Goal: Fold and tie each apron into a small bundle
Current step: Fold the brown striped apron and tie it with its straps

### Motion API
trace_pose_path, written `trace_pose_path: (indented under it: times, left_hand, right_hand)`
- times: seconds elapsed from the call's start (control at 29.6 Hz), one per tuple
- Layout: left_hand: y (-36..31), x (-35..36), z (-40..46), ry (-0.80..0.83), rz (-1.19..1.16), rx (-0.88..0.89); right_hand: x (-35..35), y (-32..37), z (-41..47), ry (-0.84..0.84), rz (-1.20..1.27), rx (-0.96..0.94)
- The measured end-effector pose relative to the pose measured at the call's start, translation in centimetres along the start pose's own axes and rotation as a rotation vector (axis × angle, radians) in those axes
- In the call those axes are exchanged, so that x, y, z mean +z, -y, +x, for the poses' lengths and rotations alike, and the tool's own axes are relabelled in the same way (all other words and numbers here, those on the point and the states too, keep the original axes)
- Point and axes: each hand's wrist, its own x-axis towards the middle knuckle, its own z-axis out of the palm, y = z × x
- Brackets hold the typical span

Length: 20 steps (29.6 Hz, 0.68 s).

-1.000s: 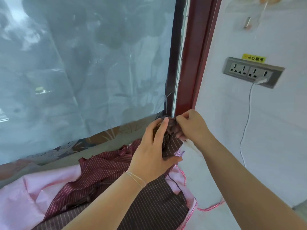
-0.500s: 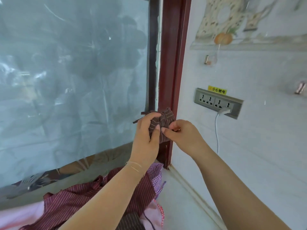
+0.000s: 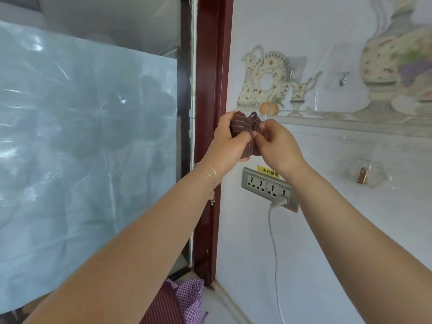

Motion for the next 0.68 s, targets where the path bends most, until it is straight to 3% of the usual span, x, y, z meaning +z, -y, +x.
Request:
trace_pose_path:
  times: [0.14,0.34,0.68]
  left_hand:
    - [-2.9,2.0,4.3,0.089,-0.190,-0.092]
    - [-6.0,4.7,9.5,0.122,-0.159,-0.116]
    - [-7.2,4.4,13.6,-0.030,-0.170,-0.117]
  right_hand:
    - [-3.7,-0.3,5.4,-0.060,-0.188,-0.031]
    - [-7.4,-0.4,10.5,-0.174,-0.294,-0.019]
    - [-6.7,0.8,14.9,-0.203,-0.451,-0.146]
